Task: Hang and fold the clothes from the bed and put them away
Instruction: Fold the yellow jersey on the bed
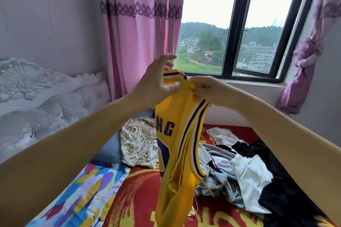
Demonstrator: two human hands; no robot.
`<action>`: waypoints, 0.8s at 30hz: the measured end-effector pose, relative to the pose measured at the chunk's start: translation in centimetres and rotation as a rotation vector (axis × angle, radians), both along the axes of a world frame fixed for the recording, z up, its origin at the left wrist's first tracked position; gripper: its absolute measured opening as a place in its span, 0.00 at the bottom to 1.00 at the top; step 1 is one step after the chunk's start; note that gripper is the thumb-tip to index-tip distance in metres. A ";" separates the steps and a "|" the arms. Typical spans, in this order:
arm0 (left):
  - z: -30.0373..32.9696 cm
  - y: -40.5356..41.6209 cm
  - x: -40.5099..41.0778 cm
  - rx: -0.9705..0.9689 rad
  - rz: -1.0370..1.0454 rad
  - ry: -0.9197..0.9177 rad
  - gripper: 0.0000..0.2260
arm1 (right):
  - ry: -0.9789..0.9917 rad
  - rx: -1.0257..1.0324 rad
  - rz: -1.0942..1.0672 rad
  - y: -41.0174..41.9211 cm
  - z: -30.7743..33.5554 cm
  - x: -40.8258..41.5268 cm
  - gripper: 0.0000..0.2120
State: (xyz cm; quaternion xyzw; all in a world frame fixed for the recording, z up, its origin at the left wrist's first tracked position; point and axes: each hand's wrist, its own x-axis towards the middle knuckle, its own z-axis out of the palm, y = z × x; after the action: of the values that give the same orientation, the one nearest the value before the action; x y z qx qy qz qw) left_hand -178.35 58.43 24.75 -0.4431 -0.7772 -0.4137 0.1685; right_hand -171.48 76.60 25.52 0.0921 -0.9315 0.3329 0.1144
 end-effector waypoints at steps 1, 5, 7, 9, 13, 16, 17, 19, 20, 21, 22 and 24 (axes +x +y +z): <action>0.1 -0.1 -0.3 -0.172 0.022 0.191 0.35 | -0.002 -0.012 0.021 0.1 0.3 0.0 0.12; 0.1 -0.3 -1.4 -0.337 -0.040 0.011 0.26 | -0.036 -0.054 0.125 -0.1 0.8 0.3 0.12; 0.1 -0.9 -2.3 -0.297 -0.155 -0.251 0.14 | -0.049 -0.073 0.153 -0.1 0.9 0.6 0.14; 0.0 -1.7 -3.2 -0.343 -0.216 -0.397 0.09 | -0.078 -0.068 0.152 0.1 0.7 0.9 0.16; 0.6 -3.2 -3.8 -0.410 -0.304 -0.541 0.15 | -0.144 -0.106 0.195 0.6 0.0 1.4 0.09; 2.0 -4.2 -4.0 -0.445 -0.395 -0.604 0.17 | -0.223 -0.156 0.274 1.2 0.7 1.6 0.22; 2.5 -4.5 -4.2 -0.472 -0.421 -0.621 0.17 | -0.271 -0.145 0.299 1.4 1.0 1.5 0.24; 3.1 -4.7 -4.7 -0.547 -0.448 -0.657 0.18 | -0.359 -0.082 0.297 1.7 1.2 0.6 0.21; 3.0 -4.6 -5.1 -0.587 -0.432 -0.663 0.19 | -0.369 -0.015 0.255 1.9 0.9 -0.1 0.20; 2.7 -4.6 -5.6 -0.616 -0.390 -0.661 0.19 | -0.356 0.064 0.198 2.0 0.5 -1.1 0.17; 2.2 -4.5 -6.3 -0.629 -0.325 -0.645 0.18 | -0.335 0.139 0.146 2.0 -0.2 -2.4 0.15; 0.6 -4.0 -8.0 -0.630 -0.157 -0.551 0.14 | -0.295 0.251 0.044 1.6 -2.1 -5.0 0.12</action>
State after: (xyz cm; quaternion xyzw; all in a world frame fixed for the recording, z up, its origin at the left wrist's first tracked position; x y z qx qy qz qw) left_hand -186.33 54.46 25.33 -0.4036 -0.8456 -0.2704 -0.2214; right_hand -176.45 78.15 23.46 0.0762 -0.9700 0.2267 -0.0430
